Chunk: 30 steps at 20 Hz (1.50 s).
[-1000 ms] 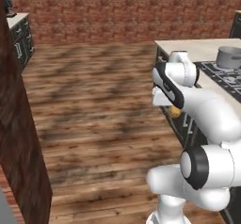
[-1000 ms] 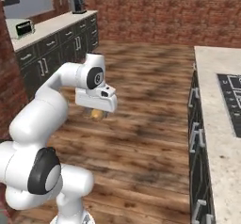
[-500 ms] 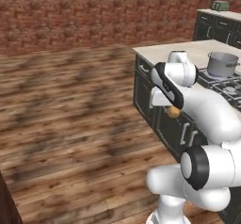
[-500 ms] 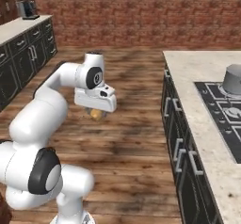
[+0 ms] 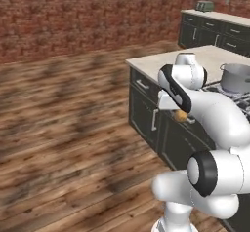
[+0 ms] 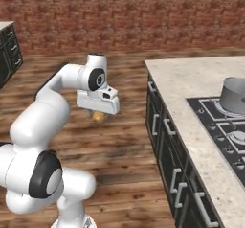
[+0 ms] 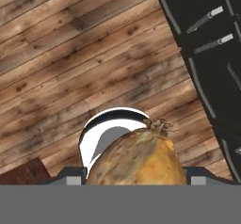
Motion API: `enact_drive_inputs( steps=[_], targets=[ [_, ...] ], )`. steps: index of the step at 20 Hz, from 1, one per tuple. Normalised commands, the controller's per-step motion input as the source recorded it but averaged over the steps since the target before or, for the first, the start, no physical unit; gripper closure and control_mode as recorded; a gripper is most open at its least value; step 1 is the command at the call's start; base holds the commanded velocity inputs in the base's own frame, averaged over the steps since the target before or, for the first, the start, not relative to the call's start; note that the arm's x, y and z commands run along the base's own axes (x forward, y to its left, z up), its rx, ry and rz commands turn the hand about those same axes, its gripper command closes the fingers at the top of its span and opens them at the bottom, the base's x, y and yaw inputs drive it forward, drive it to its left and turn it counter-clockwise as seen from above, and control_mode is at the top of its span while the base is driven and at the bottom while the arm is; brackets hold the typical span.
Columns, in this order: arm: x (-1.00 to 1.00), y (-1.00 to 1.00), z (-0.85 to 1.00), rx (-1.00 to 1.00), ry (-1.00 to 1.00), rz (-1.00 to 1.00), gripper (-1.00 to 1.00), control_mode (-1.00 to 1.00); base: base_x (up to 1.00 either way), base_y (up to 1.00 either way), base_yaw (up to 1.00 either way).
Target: Turn on the burner for the pot on the stove. Wait thirty seconds for the pot to heat up. Then add the onion to the pot.
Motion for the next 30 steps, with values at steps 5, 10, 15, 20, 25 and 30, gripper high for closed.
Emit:
enact_drive_inputs(
  steps=[5,10,15,20,25,30],
  targets=[
    [0.0,0.0,0.0,0.0,0.0,0.0,1.0,1.0,1.0,0.47,-0.37],
    [0.0,0.0,0.0,0.0,0.0,0.0,1.0,1.0,0.83,0.22,-0.6],
    [0.0,0.0,0.0,0.0,0.0,0.0,1.0,1.0,0.76,0.34,-0.78],
    [0.0,0.0,0.0,0.0,0.0,0.0,1.0,1.0,0.73,0.38,-0.79],
    [0.0,0.0,0.0,0.0,0.0,0.0,1.0,1.0,0.68,0.28,-0.8],
    [0.0,0.0,0.0,0.0,0.0,0.0,1.0,1.0,0.76,0.33,-0.77]
  ],
)
